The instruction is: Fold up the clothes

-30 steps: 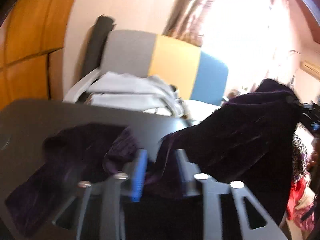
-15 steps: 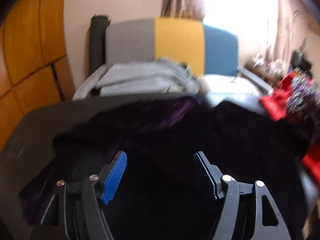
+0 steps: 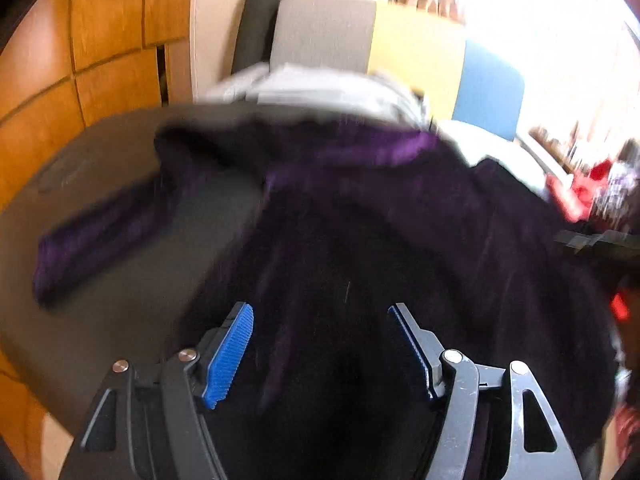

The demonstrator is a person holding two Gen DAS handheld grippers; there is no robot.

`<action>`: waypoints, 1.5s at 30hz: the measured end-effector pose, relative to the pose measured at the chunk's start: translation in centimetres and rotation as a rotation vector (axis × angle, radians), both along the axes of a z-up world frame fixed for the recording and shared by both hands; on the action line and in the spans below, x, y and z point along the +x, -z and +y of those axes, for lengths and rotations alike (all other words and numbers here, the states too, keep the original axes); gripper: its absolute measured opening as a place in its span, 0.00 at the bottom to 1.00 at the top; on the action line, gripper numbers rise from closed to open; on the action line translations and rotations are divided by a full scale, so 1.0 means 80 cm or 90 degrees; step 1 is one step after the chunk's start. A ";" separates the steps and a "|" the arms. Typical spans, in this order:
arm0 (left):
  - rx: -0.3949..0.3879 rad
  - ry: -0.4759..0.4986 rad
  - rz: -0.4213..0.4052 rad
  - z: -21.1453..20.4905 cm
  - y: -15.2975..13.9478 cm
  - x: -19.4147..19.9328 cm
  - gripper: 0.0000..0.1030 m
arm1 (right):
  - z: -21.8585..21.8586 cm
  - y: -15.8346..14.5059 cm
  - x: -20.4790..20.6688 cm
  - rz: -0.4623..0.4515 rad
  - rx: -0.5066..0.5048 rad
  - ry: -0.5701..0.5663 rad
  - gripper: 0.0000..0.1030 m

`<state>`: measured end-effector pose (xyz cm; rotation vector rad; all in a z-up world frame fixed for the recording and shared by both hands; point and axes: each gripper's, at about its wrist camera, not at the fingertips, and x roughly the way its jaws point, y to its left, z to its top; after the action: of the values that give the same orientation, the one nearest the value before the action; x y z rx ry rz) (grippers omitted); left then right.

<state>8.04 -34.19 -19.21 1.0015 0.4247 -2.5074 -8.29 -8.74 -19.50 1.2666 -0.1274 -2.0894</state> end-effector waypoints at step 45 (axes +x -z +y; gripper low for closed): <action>-0.144 -0.019 -0.015 0.012 0.008 -0.060 0.82 | 0.115 -0.030 0.032 0.070 -0.032 -0.025 0.42</action>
<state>3.26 -33.27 -19.85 0.9268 0.1433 -2.4489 -5.74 0.46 -17.07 1.1140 -0.1045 -2.1045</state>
